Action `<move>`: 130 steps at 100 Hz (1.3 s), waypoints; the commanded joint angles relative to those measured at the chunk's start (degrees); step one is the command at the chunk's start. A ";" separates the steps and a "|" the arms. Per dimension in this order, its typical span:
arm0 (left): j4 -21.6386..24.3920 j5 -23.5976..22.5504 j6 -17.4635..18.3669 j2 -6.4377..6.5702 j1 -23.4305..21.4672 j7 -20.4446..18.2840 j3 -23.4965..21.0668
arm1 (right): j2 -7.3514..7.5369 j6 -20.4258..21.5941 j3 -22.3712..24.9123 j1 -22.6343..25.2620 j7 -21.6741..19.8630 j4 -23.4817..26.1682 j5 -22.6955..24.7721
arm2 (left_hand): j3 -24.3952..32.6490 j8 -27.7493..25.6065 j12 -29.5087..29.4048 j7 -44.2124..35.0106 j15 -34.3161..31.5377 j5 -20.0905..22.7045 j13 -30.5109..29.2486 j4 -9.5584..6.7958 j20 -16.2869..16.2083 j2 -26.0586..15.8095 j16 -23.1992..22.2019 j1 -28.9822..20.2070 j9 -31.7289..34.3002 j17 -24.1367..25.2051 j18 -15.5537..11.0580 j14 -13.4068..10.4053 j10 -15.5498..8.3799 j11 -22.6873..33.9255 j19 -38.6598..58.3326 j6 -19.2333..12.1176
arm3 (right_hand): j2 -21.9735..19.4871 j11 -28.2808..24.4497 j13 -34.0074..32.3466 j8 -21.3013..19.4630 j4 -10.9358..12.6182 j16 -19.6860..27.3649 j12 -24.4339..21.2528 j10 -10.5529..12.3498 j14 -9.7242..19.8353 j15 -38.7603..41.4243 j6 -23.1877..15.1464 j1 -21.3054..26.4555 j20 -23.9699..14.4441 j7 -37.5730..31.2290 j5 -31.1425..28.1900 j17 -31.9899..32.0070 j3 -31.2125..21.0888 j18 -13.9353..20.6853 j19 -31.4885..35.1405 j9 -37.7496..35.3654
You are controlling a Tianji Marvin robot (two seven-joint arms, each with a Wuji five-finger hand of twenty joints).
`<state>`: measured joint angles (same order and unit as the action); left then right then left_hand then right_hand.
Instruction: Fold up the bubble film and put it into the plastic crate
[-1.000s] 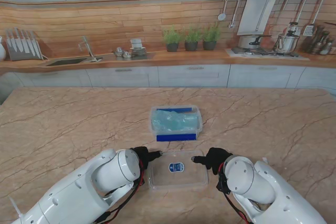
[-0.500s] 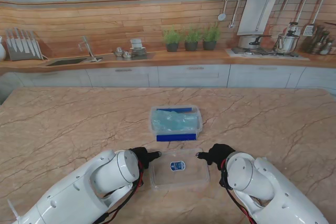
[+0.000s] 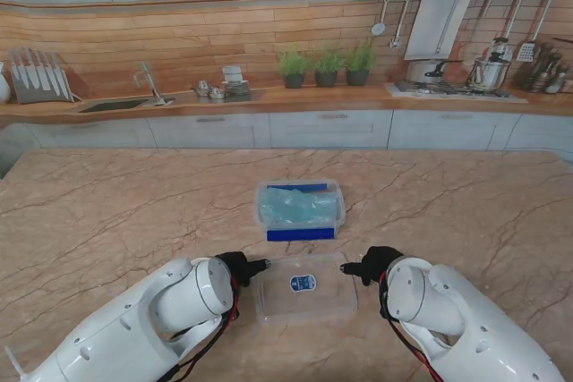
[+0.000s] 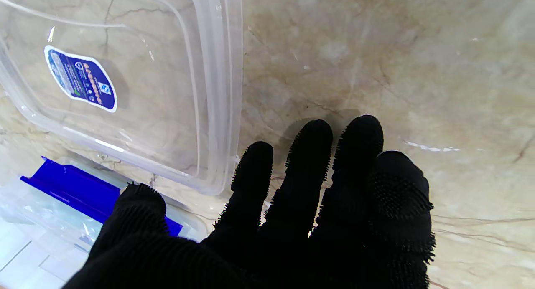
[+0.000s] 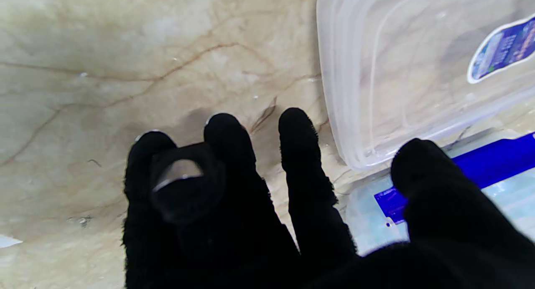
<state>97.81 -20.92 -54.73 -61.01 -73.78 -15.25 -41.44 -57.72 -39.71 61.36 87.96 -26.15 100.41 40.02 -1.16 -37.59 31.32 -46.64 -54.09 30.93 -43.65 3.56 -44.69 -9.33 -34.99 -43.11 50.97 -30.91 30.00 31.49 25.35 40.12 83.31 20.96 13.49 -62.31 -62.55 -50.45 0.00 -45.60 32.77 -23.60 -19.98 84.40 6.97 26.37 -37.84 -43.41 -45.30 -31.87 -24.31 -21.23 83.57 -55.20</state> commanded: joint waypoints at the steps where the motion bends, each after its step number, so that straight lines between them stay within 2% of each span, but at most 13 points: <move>1: 0.02 0.23 -3.07 0.11 0.34 -0.45 1.00 | 0.13 -0.62 -0.81 -0.82 -0.32 0.00 -0.18 | -0.14 -0.75 -2.22 -0.94 -1.54 -0.05 -1.14 -1.73 -0.94 -0.52 0.74 -2.42 0.62 -1.84 -0.30 2.01 -0.19 -3.53 3.43 0.10 | -3.09 0.06 -2.35 0.66 1.85 0.61 -0.51 -3.54 -2.91 -0.96 1.62 -2.06 -0.65 -0.45 -0.25 -1.10 0.71 0.44 3.92 -2.14; 4: -0.18 -0.67 -3.26 0.11 0.72 -1.49 1.36 | 0.20 -0.81 -1.25 -1.23 -0.53 -0.21 -0.17 | -0.03 -0.63 -2.36 -0.53 -1.30 -0.37 -0.82 -1.79 -0.84 -0.94 0.90 -2.86 0.31 -1.56 -0.49 1.84 -0.27 -3.77 3.29 0.27 | -3.18 0.25 -2.76 1.34 1.84 0.86 -0.76 -3.71 -3.09 -1.19 2.14 -2.15 -0.48 0.01 -0.47 -1.46 0.73 0.28 3.95 -2.54; 9: -0.58 -4.64 -3.30 -0.49 0.59 -5.28 0.87 | 0.36 -1.28 -2.16 -1.99 -0.93 -0.55 -0.15 | -0.18 -0.39 -2.55 0.08 -0.96 -0.76 -0.50 -1.80 -0.70 -1.31 1.12 -2.95 -0.18 -1.23 -1.01 1.61 -0.40 -4.12 3.12 0.34 | -3.26 0.38 -3.15 1.99 1.82 1.06 -0.96 -4.03 -3.34 -1.32 3.09 -2.30 -0.34 0.60 -0.42 -1.80 0.77 0.16 4.06 -2.78; 14: -1.00 -8.05 -3.31 -1.64 0.01 -8.09 -0.22 | 0.63 -1.94 -3.25 -2.84 -1.65 -0.82 0.12 | -0.27 -0.21 -2.71 0.44 -0.71 -0.88 -0.26 -1.81 -0.62 -1.37 1.26 -3.08 -0.44 -1.11 -1.24 1.59 -0.28 -4.36 3.08 0.58 | -3.50 0.46 -3.33 2.63 1.77 1.22 -1.13 -4.13 -3.39 -1.43 3.70 -2.54 -0.22 1.30 -0.42 -2.00 0.83 0.12 4.16 -2.98; 25: -1.97 -12.62 -3.33 -4.19 -1.47 -11.59 -2.73 | 1.14 -3.38 -5.61 -4.70 -2.79 -1.60 0.33 | -0.82 0.44 -3.24 1.44 -0.13 -0.97 -0.03 -1.74 -0.48 -0.93 1.63 -2.16 -0.73 -0.96 -1.19 1.89 0.20 -4.98 3.02 1.27 | -3.79 0.81 -3.33 3.97 1.69 1.35 -1.49 -4.43 -3.40 -1.39 4.91 -2.87 0.06 3.08 -0.19 -2.39 0.90 0.14 4.28 -2.91; 36: -2.83 -15.09 -3.34 -5.91 -2.39 -13.11 -4.11 | 1.41 -4.59 -7.65 -6.45 -3.02 -2.67 -0.92 | -0.59 1.90 -4.48 2.62 0.07 -0.44 -1.27 -1.86 -0.51 -0.13 2.52 -1.17 -0.16 -2.41 -1.42 2.19 0.93 -5.25 4.21 2.13 | -4.01 0.81 -3.34 6.52 1.55 1.68 -1.81 -5.07 -3.48 -1.56 6.52 -2.81 0.15 6.83 -0.10 -2.33 1.05 0.40 5.04 -2.27; 44: -3.52 -18.00 -3.35 -7.71 -3.51 -14.52 -5.79 | 1.30 -4.99 -9.01 -7.55 -2.38 -3.60 -1.83 | -0.45 3.71 -5.90 3.93 0.17 0.16 -1.96 -1.92 -0.30 0.45 3.49 -1.16 -0.11 -3.30 -0.53 2.71 2.06 -5.45 4.49 3.26 | -4.05 0.80 -3.08 8.87 1.58 1.82 -2.00 -5.38 -3.42 -1.44 7.86 -2.83 0.23 11.01 -0.09 -2.24 1.11 0.34 5.25 -1.57; 61: -4.36 -20.44 -3.36 -9.37 -4.33 -16.51 -7.25 | 1.33 -6.13 -12.24 -10.06 -1.75 -5.19 -3.31 | -0.31 6.75 -7.45 5.50 0.19 1.32 -2.71 -2.00 0.58 0.82 4.58 -1.09 0.05 -4.57 0.70 3.00 3.30 -5.40 3.82 4.58 | -4.05 0.92 -2.65 11.02 1.70 1.93 -2.33 -5.73 -3.15 -1.44 9.36 -2.89 0.34 17.26 -0.49 -2.10 1.07 0.36 5.34 -0.53; 82: -4.94 -18.70 -3.37 -9.85 -4.21 -16.74 -7.40 | 1.43 -7.96 -15.58 -12.49 -1.14 -6.39 -6.69 | -0.28 7.98 -7.85 5.96 0.22 2.14 -2.94 -2.00 0.86 0.60 4.84 -1.12 0.23 -4.99 1.01 3.02 3.68 -5.67 3.72 5.02 | -4.33 1.07 -2.11 11.48 1.72 1.90 -2.48 -5.82 -2.91 -1.49 10.05 -2.94 0.42 20.05 -0.27 -1.68 1.09 0.39 5.17 0.02; 103: -5.29 -13.01 -3.37 -9.77 -3.58 -15.26 -6.86 | 0.81 -8.17 -16.59 -13.01 0.29 -7.03 -9.78 | -0.27 9.07 -8.18 6.49 0.13 2.66 -2.86 -2.02 1.00 0.46 4.91 -1.24 -0.01 -4.90 1.25 3.06 3.94 -6.18 3.68 4.86 | -4.29 0.51 -2.42 11.67 1.75 1.67 -2.28 -5.67 -2.53 -0.75 9.78 -2.83 0.26 21.08 -0.94 -1.98 1.11 0.76 5.70 -0.25; 118: -5.12 -8.37 -3.38 -8.99 -2.85 -14.20 -5.83 | 0.30 -7.31 -15.31 -11.73 1.12 -6.28 -10.81 | -0.25 10.75 -8.47 7.60 -0.16 4.42 -3.51 -2.07 0.99 0.34 4.97 -1.46 0.67 -5.49 1.65 3.11 4.27 -6.54 4.05 4.96 | -3.99 0.05 -2.90 11.38 1.81 1.59 -2.10 -5.52 -2.40 -0.12 9.37 -2.68 0.15 20.95 -1.69 -2.37 1.06 0.86 6.20 -0.67; 130: -4.57 -2.04 -3.37 -7.21 -1.61 -9.52 -3.18 | 0.20 -5.98 -13.36 -9.95 0.91 -4.56 -11.27 | -0.20 11.80 -8.86 7.85 -0.22 6.36 -3.92 -2.09 1.00 0.33 5.08 -1.67 1.81 -5.82 1.96 2.99 3.99 -7.05 4.12 4.45 | -3.90 -0.22 -3.25 11.06 1.86 1.56 -1.99 -5.39 -2.27 0.26 9.00 -2.58 0.12 20.64 -2.26 -2.62 1.00 0.82 6.45 -1.05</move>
<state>93.74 -24.67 -55.08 -68.47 -74.45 -24.84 -46.92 -56.81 -47.03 48.55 76.08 -24.39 94.38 29.52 -1.15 -34.01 26.82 -48.10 -53.72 36.15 -46.86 3.56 -43.95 -9.30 -29.92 -43.91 54.20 -34.62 33.01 33.48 30.93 39.91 84.76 35.80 11.03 -61.37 -63.64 -46.69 0.28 -44.03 30.68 -25.62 -21.87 83.61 25.22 25.68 -37.07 -38.31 -49.84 -32.96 -24.21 -22.73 83.50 -55.96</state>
